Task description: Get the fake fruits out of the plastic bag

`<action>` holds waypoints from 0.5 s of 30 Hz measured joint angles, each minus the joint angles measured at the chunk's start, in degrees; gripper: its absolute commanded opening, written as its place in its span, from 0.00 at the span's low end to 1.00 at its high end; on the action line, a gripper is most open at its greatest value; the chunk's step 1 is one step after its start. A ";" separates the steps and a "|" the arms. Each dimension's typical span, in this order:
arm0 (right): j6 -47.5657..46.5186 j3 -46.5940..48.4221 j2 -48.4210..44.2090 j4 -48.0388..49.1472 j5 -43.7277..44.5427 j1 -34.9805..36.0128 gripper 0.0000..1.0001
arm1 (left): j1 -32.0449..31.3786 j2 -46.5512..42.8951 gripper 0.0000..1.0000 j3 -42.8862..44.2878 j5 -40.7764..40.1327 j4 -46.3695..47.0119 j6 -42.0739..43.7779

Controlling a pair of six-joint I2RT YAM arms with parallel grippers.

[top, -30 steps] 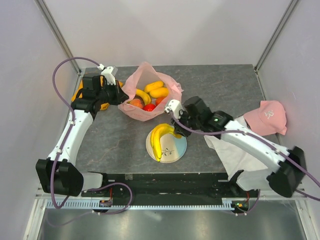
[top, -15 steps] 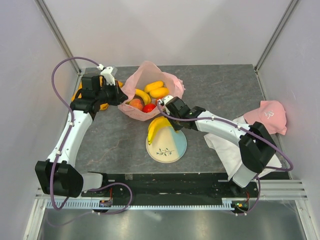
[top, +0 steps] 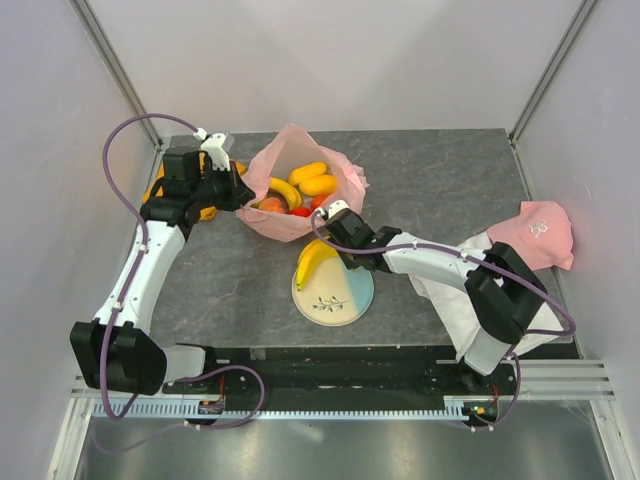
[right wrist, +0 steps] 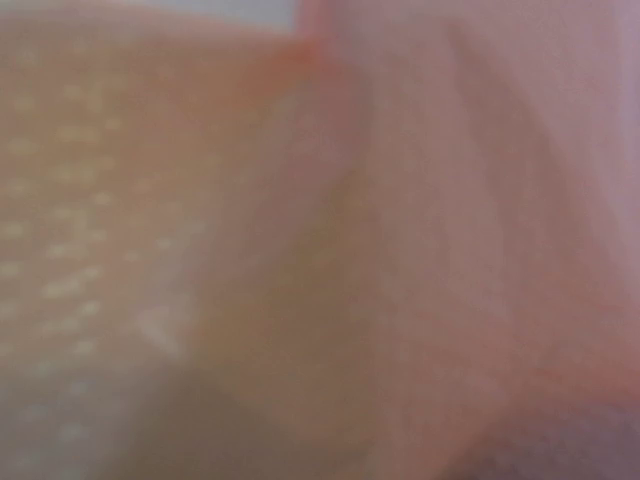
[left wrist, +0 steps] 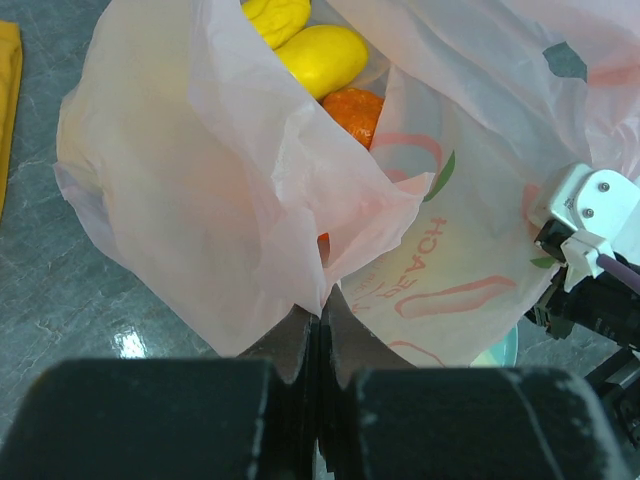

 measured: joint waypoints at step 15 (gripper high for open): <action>3.63 -1.77 0.92 1.68 -0.26 3.78 0.55 | 0.00 0.02 0.02 -1.44 0.00 0.22 0.00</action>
